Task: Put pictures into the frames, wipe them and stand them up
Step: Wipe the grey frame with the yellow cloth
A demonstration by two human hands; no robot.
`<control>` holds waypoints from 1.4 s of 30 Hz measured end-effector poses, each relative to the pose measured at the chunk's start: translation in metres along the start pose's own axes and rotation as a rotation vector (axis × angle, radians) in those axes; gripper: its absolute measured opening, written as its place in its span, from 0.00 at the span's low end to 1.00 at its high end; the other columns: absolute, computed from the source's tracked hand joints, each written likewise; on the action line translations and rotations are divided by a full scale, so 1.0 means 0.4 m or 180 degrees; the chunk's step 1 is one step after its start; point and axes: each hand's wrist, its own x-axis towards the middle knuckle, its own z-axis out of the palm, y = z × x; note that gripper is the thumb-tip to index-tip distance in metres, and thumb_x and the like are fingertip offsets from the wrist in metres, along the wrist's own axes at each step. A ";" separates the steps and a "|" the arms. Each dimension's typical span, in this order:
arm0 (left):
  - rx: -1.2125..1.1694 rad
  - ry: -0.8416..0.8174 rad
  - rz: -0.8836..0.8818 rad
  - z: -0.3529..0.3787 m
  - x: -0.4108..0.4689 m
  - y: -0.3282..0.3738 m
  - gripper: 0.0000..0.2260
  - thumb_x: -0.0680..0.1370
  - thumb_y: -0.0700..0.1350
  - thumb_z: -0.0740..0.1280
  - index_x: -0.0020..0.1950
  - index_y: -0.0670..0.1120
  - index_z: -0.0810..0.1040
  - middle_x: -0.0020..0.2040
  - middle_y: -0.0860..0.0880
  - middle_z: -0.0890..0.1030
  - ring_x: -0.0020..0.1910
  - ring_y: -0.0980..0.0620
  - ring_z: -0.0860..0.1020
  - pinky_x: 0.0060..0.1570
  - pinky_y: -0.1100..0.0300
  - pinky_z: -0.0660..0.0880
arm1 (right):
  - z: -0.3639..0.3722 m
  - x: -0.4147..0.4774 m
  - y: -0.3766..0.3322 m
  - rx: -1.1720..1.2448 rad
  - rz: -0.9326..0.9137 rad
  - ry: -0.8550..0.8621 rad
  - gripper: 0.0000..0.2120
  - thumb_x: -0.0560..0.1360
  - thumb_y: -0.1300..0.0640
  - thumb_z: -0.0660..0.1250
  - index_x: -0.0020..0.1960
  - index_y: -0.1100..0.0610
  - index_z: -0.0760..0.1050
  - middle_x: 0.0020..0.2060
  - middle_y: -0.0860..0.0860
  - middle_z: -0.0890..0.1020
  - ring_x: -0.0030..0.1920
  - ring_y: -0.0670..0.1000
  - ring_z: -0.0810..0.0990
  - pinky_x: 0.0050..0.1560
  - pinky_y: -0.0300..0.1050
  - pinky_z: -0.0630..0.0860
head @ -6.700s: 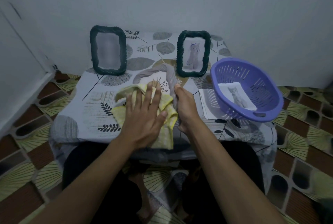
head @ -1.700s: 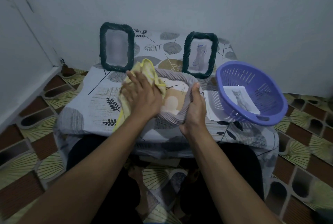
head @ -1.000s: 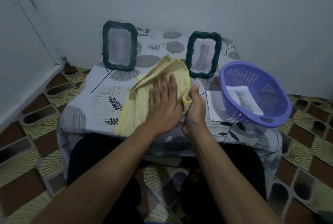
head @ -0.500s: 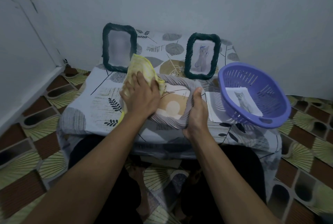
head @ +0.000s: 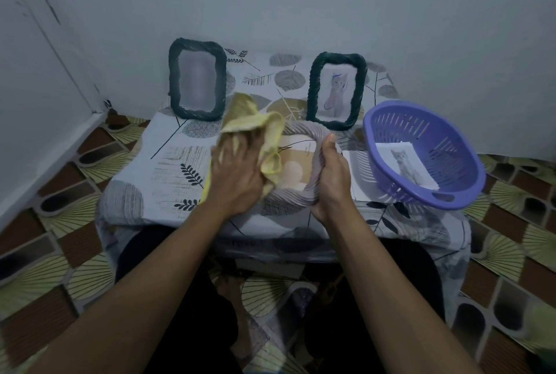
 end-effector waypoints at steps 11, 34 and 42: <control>-0.2263 0.0318 -0.1080 -0.016 -0.026 0.069 0.30 0.85 0.56 0.50 0.82 0.48 0.41 0.82 0.44 0.42 0.80 0.46 0.45 0.75 0.53 0.46 | 0.042 -0.001 0.021 0.0584 -0.0180 0.0461 0.22 0.83 0.43 0.58 0.57 0.61 0.78 0.58 0.65 0.81 0.60 0.63 0.80 0.64 0.68 0.74; -0.3354 0.0775 -0.0689 -0.119 -0.033 0.057 0.29 0.78 0.34 0.62 0.78 0.49 0.64 0.68 0.58 0.73 0.54 0.69 0.78 0.48 0.73 0.74 | -0.021 0.016 -0.036 0.0960 0.0995 -0.0925 0.31 0.79 0.43 0.57 0.73 0.63 0.69 0.67 0.62 0.76 0.65 0.64 0.75 0.66 0.58 0.72; -0.0423 -0.0327 0.0416 -0.043 -0.065 0.066 0.32 0.78 0.59 0.36 0.80 0.49 0.35 0.79 0.51 0.31 0.77 0.45 0.30 0.77 0.44 0.35 | -0.005 0.067 -0.006 0.0490 0.0808 -0.0445 0.36 0.74 0.34 0.66 0.72 0.57 0.72 0.65 0.60 0.79 0.65 0.62 0.78 0.70 0.63 0.70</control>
